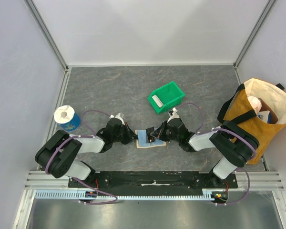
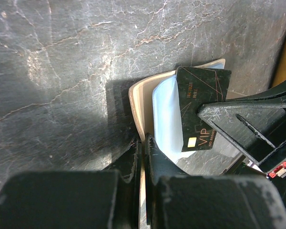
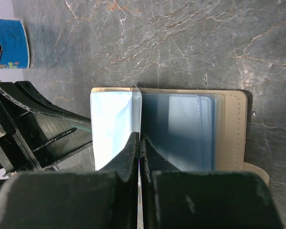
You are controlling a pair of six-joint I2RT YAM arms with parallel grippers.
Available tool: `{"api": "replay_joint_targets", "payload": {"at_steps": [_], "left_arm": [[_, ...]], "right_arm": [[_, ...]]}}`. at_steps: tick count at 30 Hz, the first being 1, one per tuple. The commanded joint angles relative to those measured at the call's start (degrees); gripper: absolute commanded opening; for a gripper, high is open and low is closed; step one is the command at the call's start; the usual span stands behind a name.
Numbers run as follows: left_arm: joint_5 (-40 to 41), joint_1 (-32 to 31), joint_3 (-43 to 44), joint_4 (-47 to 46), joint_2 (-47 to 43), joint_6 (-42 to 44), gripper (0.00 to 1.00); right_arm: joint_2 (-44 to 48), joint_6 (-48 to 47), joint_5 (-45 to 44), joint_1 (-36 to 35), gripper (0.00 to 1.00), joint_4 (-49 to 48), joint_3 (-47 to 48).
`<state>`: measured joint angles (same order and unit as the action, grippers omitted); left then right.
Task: Put the credit cards into the card holder
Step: Insert the credit card into the card holder.
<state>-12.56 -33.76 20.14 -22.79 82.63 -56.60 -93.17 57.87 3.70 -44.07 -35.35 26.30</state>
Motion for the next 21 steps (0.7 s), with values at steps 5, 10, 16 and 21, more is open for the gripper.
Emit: {"api": "replay_joint_targets", "payload": {"at_steps": [5,10,16,21], "left_arm": [[2.9,-0.2,-2.0,5.1,3.0,-0.7,0.02],[4.5,-0.3,-2.1,5.1,2.9,-1.9,0.02],[4.4,-0.3,-2.2,3.9,3.2,-2.2,0.02],[3.5,-0.3,-2.4,2.7,3.7,-2.2,0.02]], "right_arm": [[0.3,1.3,2.1,-1.7,0.00,3.3,-2.8],[4.5,1.9,-1.7,-1.8,0.00,10.1,-4.1],[2.6,2.0,0.1,-2.2,0.00,8.9,-3.4],[-1.8,2.6,3.8,-2.7,0.00,3.9,-1.7]]}}
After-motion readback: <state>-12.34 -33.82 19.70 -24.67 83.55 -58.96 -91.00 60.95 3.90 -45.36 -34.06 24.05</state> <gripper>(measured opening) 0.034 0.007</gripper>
